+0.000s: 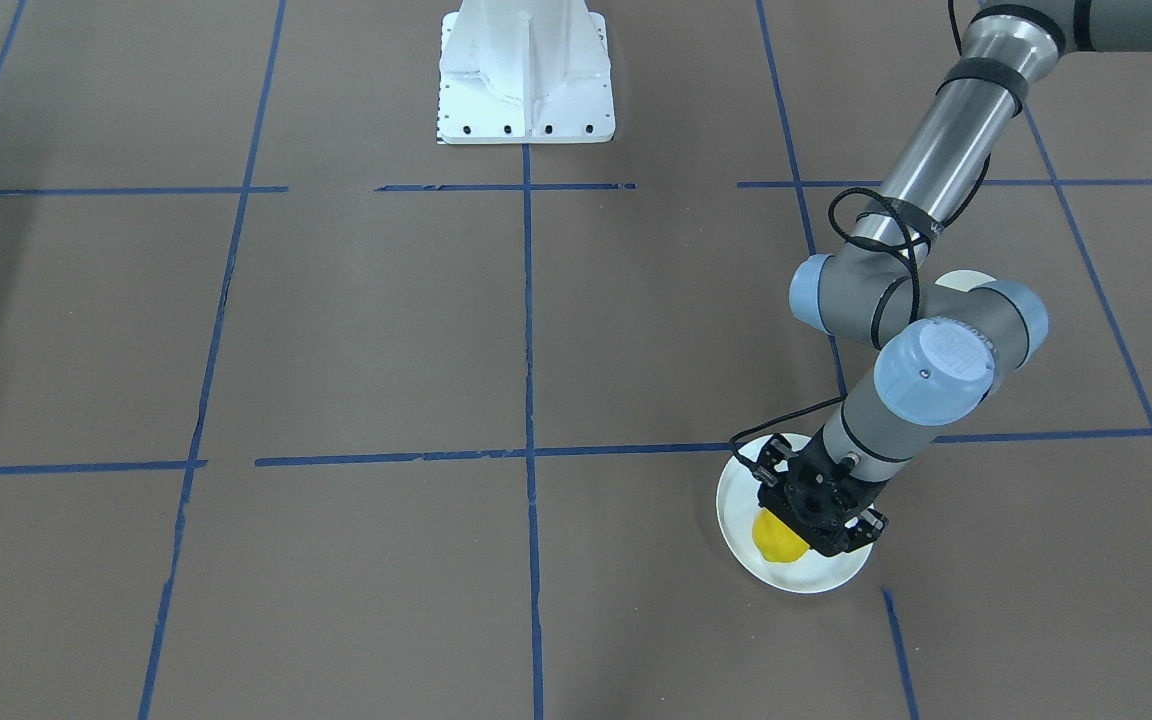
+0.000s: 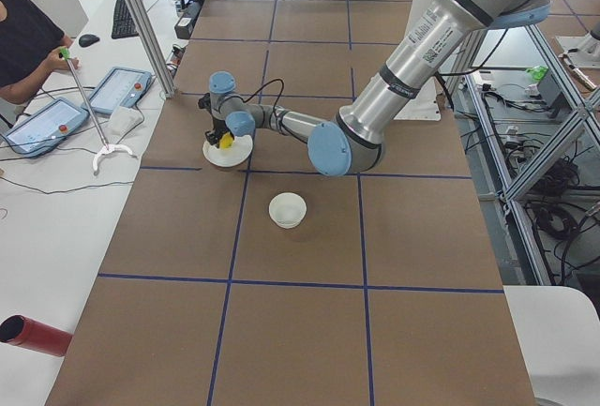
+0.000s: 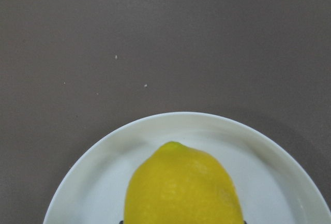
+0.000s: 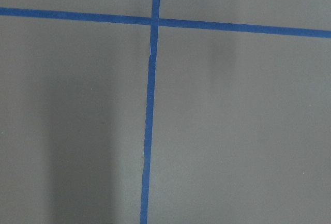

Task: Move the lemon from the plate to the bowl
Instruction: 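Lift the lemon and carry it over the small white bowl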

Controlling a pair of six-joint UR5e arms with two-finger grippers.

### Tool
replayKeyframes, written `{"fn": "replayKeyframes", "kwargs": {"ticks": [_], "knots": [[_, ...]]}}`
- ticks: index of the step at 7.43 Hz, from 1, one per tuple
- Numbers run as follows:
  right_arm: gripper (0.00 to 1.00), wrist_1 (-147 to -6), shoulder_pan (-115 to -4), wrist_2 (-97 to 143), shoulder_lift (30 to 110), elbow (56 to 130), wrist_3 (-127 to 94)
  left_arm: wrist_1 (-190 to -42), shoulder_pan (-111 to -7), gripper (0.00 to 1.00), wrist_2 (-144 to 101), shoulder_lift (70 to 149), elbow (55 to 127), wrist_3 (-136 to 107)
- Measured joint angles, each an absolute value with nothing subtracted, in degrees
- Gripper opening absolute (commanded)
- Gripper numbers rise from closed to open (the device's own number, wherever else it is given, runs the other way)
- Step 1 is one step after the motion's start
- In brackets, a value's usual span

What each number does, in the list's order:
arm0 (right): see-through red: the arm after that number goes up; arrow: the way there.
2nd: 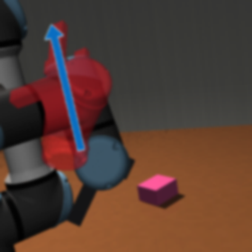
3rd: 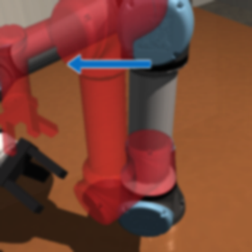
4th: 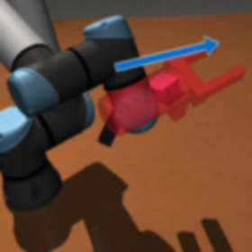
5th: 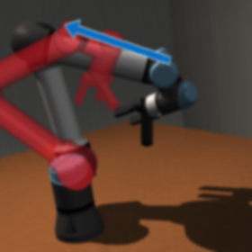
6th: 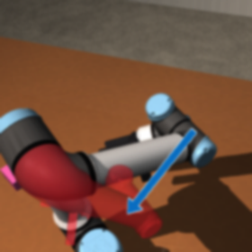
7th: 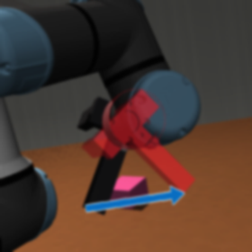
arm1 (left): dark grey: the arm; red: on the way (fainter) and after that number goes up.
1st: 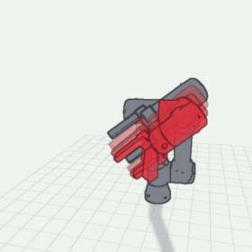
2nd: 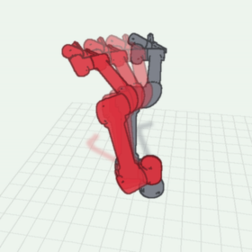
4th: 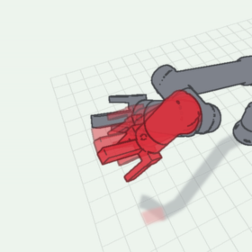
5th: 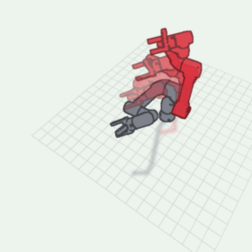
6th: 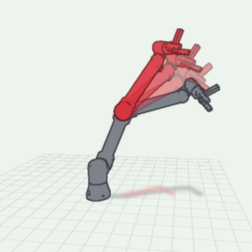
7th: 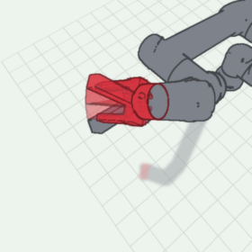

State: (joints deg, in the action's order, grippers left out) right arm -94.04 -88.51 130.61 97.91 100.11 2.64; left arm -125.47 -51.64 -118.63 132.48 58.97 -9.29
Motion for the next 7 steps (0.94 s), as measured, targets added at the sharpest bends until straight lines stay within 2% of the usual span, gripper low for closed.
{"fn": "replayKeyframes", "kwargs": {"ticks": [2, 4, 7], "knots": [[1.0, -94.0, -88.5, 130.6, 97.9, 100.1, 2.6, -125.7, -52.6, 0.1, -119.0, 127.5, 66.8, -14.4], [1.0, -94.0, -88.5, 130.6, 97.9, 100.1, 2.6, -124.1, -53.0, 0.11, -119.0, 116.4, 80.3, -16.9], [1.0, -94.0, -88.5, 130.6, 97.9, 100.1, 2.6, -121.9, -53.5, 0.12, -118.6, 91.3, 101.9, -19.4]]}}
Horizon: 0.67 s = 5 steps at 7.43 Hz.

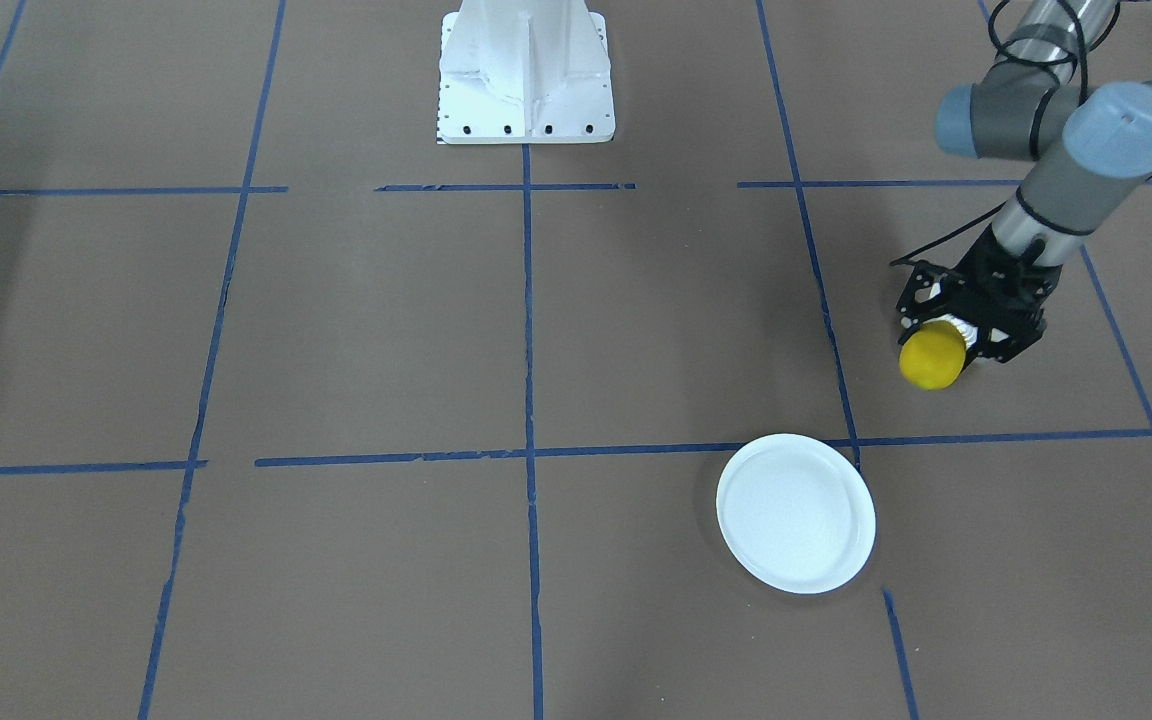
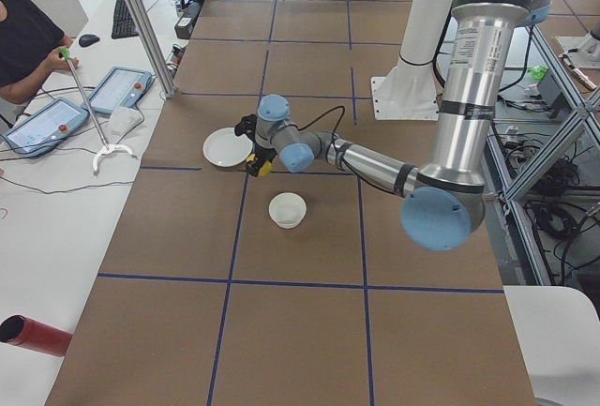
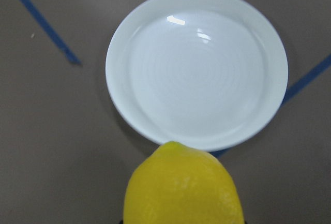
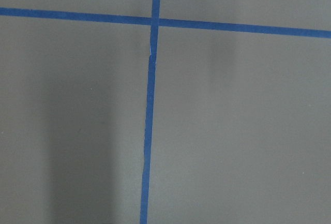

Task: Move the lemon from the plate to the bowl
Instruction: 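Lift the lemon and carry it over the small white bowl, then lower the lemon into the bowl and open the left gripper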

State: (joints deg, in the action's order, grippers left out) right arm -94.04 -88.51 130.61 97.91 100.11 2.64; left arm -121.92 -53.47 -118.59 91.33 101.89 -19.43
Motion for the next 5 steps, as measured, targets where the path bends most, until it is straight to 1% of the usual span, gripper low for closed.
{"fn": "replayKeyframes", "kwargs": {"ticks": [1, 2, 3, 5], "knots": [[1.0, -94.0, -88.5, 130.6, 97.9, 100.1, 2.6, -122.0, -53.5, 0.14, -118.4, 85.2, 105.4, -22.7], [1.0, -94.0, -88.5, 130.6, 97.9, 100.1, 2.6, -122.1, -53.4, 0.16, -118.3, 81.9, 107.0, -26.2], [1.0, -94.0, -88.5, 130.6, 97.9, 100.1, 2.6, -122.1, -53.1, 0.16, -118.2, 80.5, 107.6, -30.5], [1.0, -94.0, -88.5, 130.6, 97.9, 100.1, 2.6, -122.1, -52.2, 0.17, -118.2, 80.2, 106.9, -35.4]]}}
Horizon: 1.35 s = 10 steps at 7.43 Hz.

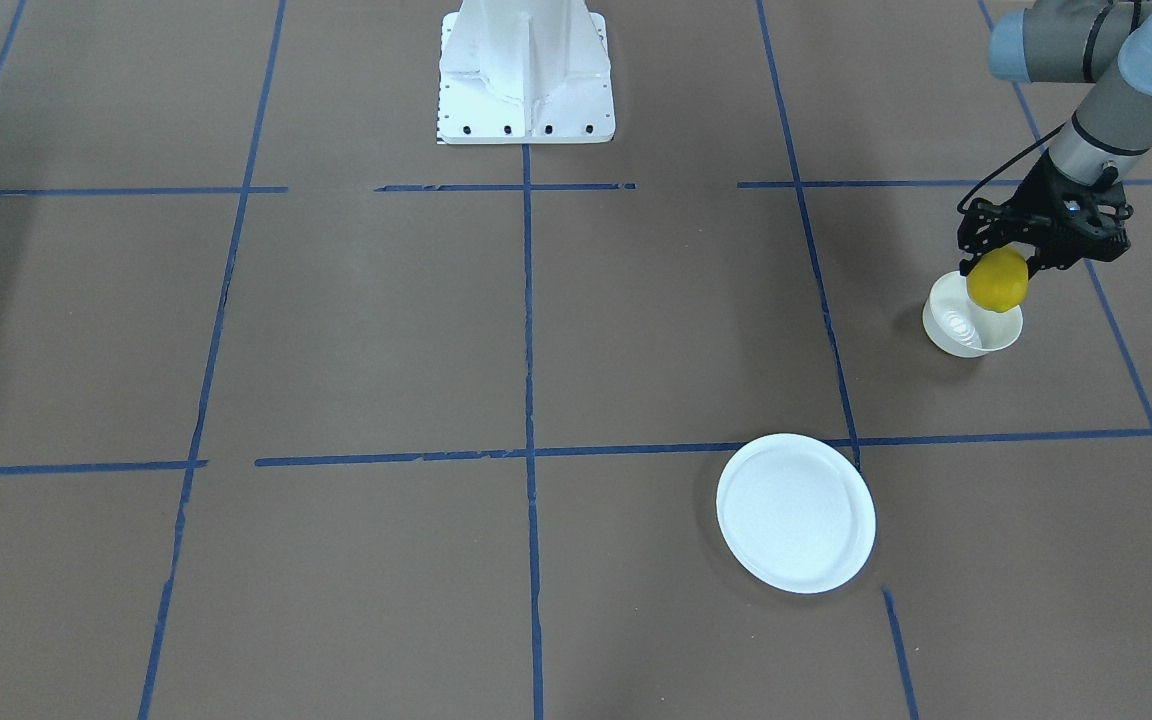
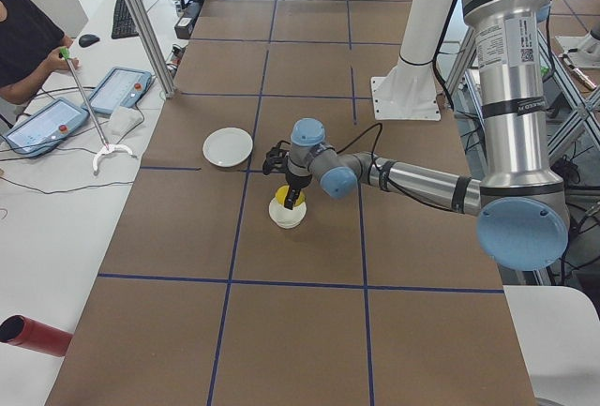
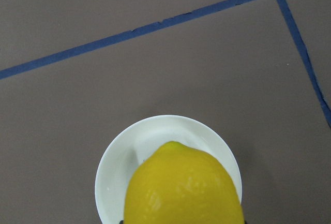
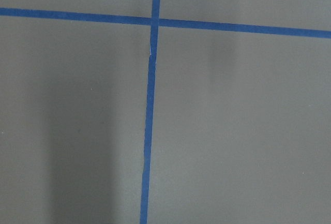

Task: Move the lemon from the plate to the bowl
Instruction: 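Lower the lemon into the bowl and open the left gripper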

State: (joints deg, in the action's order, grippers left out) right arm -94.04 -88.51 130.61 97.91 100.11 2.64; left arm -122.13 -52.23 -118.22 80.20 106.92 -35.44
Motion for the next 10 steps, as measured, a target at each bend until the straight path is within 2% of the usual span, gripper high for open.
{"fn": "replayKeyframes", "kwargs": {"ticks": [2, 3, 4, 5, 6, 10], "knots": [[1.0, -94.0, -88.5, 130.6, 97.9, 100.1, 2.6, -122.1, -51.3, 0.18, -118.2, 81.8, 104.6, -36.2], [1.0, -94.0, -88.5, 130.6, 97.9, 100.1, 2.6, -122.1, -51.2, 0.35, -118.2, 82.4, 103.7, -36.2], [1.0, -94.0, -88.5, 130.6, 97.9, 100.1, 2.6, -122.1, -51.2, 0.47, -118.2, 82.7, 103.0, -36.1], [1.0, -94.0, -88.5, 130.6, 97.9, 100.1, 2.6, -122.2, -51.2, 0.87, -118.2, 82.9, 102.3, -35.9], [1.0, -94.0, -88.5, 130.6, 97.9, 100.1, 2.6, -122.2, -51.2, 1.0, -118.2, 82.9, 101.9, -35.3], [1.0, -94.0, -88.5, 130.6, 97.9, 100.1, 2.6, -122.0, -51.4, 0.99, -118.9, 82.9, 102.0, -32.7]]}}
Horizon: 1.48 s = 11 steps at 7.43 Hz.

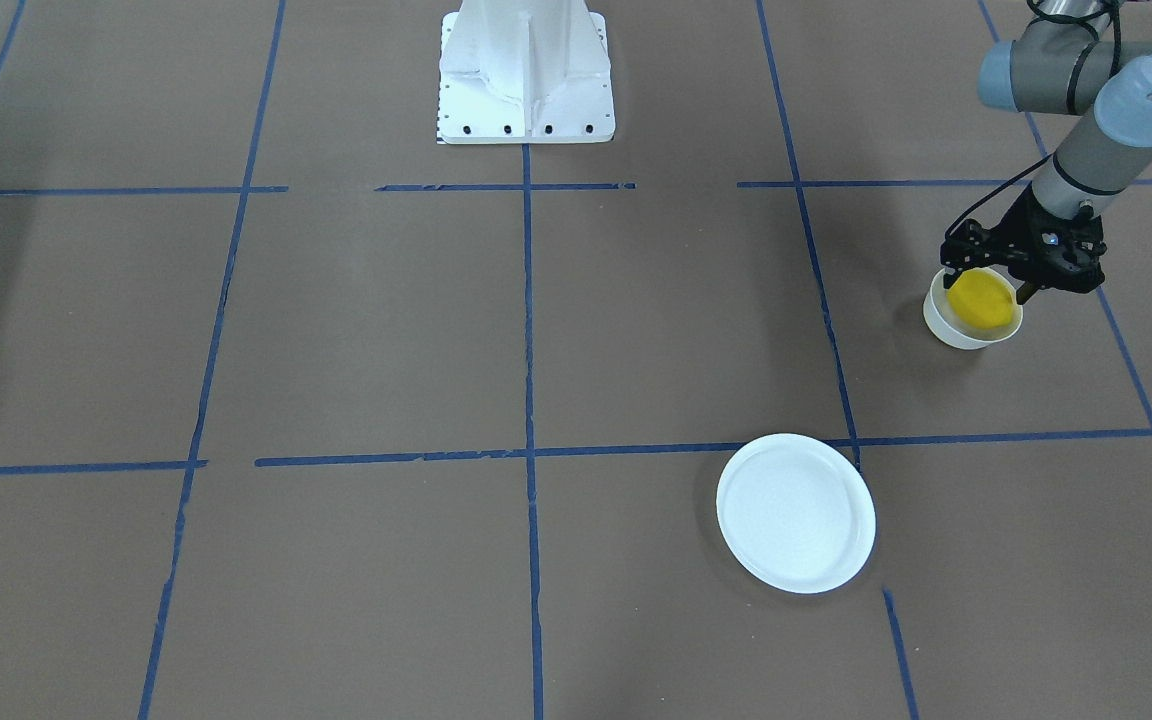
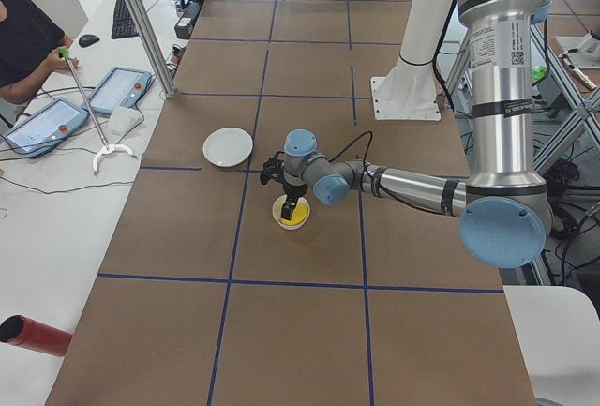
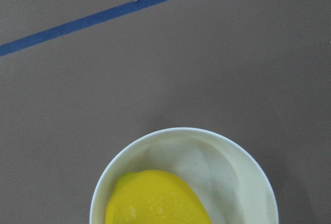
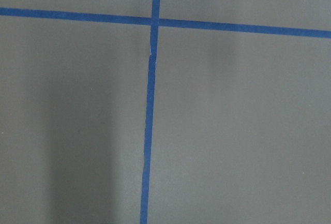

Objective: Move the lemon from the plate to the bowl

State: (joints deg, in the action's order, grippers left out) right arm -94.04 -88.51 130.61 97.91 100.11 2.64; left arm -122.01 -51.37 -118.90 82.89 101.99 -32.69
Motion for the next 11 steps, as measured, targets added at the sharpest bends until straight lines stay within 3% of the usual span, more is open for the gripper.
{"fn": "replayKeyframes", "kwargs": {"ticks": [2, 5, 8, 11], "knots": [[1.0, -94.0, -88.5, 130.6, 97.9, 100.1, 2.6, -119.5, -54.6, 0.99, -123.0, 81.6, 106.4, -30.9], [1.0, -94.0, -88.5, 130.6, 97.9, 100.1, 2.6, -96.1, -74.8, 0.99, -128.9, 82.1, 111.9, -4.4], [1.0, -94.0, -88.5, 130.6, 97.9, 100.1, 2.6, -86.4, -91.8, 1.0, -130.5, 84.1, 103.6, 13.0], [1.0, -94.0, -88.5, 130.6, 97.9, 100.1, 2.6, -85.9, -94.4, 1.0, -135.7, 81.8, 101.6, 14.3]]}}
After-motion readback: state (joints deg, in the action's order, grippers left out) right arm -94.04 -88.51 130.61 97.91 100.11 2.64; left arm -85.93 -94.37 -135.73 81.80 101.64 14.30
